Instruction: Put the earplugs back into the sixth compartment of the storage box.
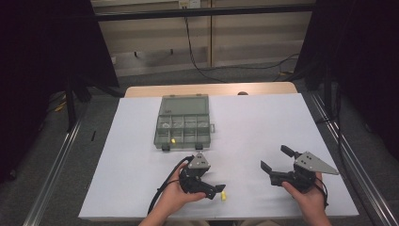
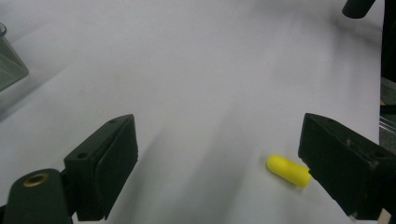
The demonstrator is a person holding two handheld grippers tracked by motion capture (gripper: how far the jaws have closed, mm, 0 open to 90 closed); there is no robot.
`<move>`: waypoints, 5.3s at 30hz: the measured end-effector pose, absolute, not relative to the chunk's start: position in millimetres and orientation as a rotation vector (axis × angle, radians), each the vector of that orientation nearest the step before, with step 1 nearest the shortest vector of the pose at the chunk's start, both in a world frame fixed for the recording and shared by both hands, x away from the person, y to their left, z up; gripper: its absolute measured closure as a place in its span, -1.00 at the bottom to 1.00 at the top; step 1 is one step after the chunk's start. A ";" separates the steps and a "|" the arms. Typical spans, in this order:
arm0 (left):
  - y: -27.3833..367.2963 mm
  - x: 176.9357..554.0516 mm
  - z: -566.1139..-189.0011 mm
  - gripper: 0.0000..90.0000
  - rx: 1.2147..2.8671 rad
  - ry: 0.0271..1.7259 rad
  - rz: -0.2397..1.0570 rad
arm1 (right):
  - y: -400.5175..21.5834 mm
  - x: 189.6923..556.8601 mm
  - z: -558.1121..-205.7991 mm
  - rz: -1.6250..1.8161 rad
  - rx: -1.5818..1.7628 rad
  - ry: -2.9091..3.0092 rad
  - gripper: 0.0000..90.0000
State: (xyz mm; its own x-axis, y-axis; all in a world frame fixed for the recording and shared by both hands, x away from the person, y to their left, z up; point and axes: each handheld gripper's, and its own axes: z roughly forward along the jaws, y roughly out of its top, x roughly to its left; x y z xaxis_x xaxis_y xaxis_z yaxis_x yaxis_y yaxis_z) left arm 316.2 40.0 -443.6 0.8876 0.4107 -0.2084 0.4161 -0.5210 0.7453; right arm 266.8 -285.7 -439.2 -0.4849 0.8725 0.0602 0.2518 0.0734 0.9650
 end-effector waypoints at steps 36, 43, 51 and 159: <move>31.6 306.9 -445.9 -0.36 2.212 0.494 -0.080 | -285.2 267.0 -439.8 1.433 1.112 1.807 -0.87; 29.9 304.8 -447.3 -0.25 2.238 0.465 -0.098 | -284.6 266.9 -440.2 1.431 1.111 1.814 -0.87; 28.8 301.2 -447.0 0.01 2.250 0.410 -0.110 | -284.1 267.3 -440.7 1.430 1.106 1.820 -0.87; 81.7 362.5 -413.6 0.56 2.080 0.743 0.057 | -285.6 266.5 -440.2 1.425 1.111 1.820 -0.86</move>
State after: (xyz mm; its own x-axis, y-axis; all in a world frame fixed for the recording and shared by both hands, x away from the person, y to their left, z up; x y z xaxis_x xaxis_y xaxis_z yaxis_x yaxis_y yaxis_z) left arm 362.5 81.7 -413.6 0.8186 0.5259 -0.2309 0.4841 -0.4156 0.7700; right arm 266.5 -285.6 -440.2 -0.4929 0.8684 0.0548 0.2616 0.0878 0.9612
